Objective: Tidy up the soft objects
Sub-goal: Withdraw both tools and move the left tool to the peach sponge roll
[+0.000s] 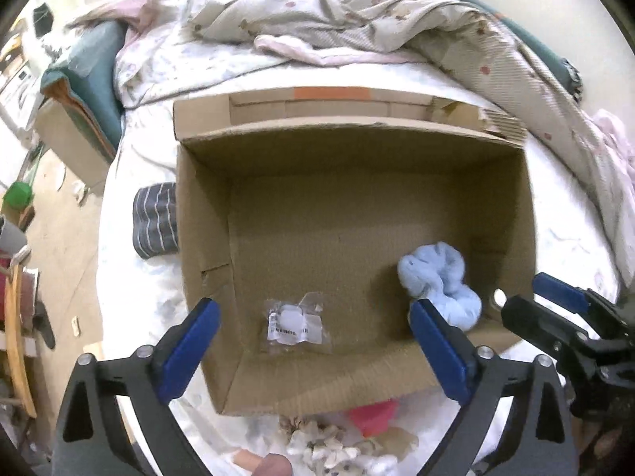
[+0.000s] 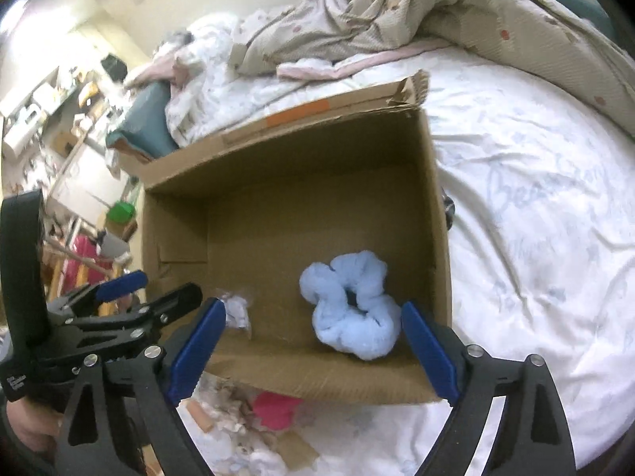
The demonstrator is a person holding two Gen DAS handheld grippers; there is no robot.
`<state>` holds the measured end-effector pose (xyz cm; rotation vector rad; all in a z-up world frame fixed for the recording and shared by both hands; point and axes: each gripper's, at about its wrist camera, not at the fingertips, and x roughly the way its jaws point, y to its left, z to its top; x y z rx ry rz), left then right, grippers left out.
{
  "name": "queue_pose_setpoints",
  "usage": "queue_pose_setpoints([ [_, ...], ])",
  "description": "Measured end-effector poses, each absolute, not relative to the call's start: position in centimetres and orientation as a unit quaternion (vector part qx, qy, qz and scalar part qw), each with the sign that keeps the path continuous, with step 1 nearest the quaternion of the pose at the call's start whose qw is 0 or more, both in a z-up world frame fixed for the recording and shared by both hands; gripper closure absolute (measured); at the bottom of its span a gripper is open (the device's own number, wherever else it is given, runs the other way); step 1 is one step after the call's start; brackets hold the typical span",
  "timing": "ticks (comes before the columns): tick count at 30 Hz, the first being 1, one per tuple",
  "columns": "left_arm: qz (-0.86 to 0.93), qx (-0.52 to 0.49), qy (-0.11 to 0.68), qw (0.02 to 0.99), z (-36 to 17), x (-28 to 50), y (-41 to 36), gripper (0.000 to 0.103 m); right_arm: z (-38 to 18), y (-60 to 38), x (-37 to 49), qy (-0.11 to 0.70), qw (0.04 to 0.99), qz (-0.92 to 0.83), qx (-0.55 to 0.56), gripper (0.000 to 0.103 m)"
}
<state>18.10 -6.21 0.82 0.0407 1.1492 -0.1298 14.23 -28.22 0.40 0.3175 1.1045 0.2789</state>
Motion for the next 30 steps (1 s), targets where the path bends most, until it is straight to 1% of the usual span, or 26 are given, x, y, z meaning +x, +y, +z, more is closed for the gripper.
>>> queue_pose_setpoints([
  [4, -0.062, 0.02, 0.535, 0.842, 1.8, 16.7, -5.3, 0.003, 0.9, -27.6, 12.9, 0.518, 0.834, 0.126, 0.14, 0.005],
  [11, -0.047, 0.018, 0.545, 0.837, 1.1, 14.1, -2.5, 0.003, 0.2, -27.7, 11.3, 0.533, 0.826, 0.107, 0.15, 0.005],
  [20, 0.0, -0.03, 0.581, 0.813, -1.3, 11.3, 2.6, 0.003, -1.0, -27.2, 9.0, 0.559, 0.809, 0.084, 0.163, 0.005],
  [24, 0.025, -0.074, 0.626, 0.776, -3.7, 10.2, 5.0, 0.004, -2.4, -26.5, 8.1, 0.588, 0.787, 0.076, 0.17, 0.005],
  [25, 0.032, -0.091, 0.633, 0.768, -4.3, 9.7, 5.6, 0.006, -2.7, -26.3, 7.9, 0.592, 0.784, 0.077, 0.172, 0.005],
  [27, 0.033, -0.117, 0.645, 0.755, -5.2, 9.0, 6.1, 0.012, -2.9, -25.7, 7.6, 0.597, 0.781, 0.081, 0.164, 0.005],
  [29, 0.027, -0.147, 0.664, 0.732, -6.6, 8.2, 6.2, 0.031, -3.0, -25.1, 7.5, 0.598, 0.782, 0.082, 0.154, 0.005],
  [30, 0.023, -0.162, 0.673, 0.721, -7.3, 7.8, 6.1, 0.035, -3.0, -24.9, 7.5, 0.599, 0.782, 0.082, 0.151, 0.005],
])
